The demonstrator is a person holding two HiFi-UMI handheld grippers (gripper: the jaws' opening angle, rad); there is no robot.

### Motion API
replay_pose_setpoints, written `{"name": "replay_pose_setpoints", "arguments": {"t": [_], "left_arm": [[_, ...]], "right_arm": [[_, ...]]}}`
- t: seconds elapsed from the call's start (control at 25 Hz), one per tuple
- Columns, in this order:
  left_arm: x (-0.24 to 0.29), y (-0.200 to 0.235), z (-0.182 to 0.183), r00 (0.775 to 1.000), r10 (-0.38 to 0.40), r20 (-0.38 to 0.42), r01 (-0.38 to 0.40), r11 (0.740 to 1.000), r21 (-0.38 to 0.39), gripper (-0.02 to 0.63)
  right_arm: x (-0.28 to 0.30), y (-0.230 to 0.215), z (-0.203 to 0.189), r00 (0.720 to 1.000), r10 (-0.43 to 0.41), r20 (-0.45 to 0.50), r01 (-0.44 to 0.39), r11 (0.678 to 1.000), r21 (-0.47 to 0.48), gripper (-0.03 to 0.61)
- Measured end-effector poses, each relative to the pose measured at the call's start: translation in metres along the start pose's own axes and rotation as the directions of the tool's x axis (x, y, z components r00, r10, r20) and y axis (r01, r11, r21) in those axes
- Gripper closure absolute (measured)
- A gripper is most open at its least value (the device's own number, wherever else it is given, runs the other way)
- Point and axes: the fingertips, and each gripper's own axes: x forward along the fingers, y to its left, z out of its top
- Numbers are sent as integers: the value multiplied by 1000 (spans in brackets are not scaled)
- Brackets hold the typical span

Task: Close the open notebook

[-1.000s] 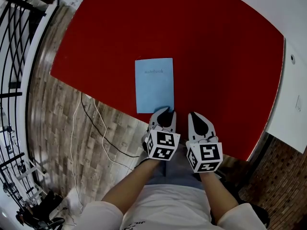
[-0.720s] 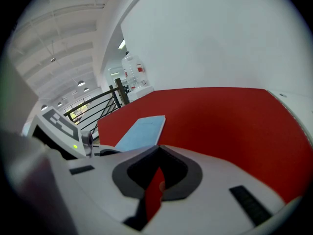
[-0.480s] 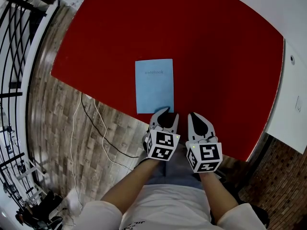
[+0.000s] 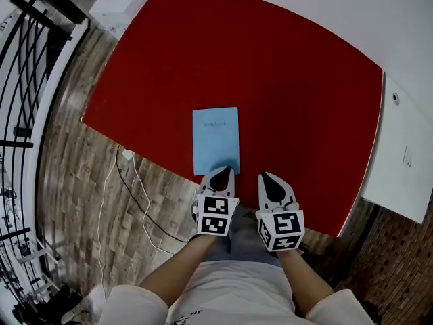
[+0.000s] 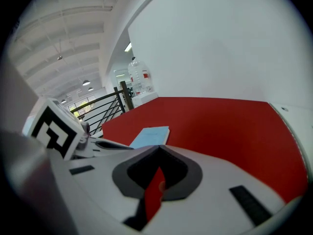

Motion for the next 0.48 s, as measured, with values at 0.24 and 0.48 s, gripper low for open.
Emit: {"name": "replay_pose_setpoints", "arguments": {"t": [0.24, 0.48], "left_arm": [[-86, 9, 56, 994, 47, 96, -40, 996, -74, 609], [-152, 28, 74, 969, 146, 200, -129, 987, -96, 609]], "right_arm": [[-33, 23, 51, 997, 48, 54, -45, 998, -53, 574], [-51, 55, 81, 992, 94, 78, -86, 991, -99, 574]]}}
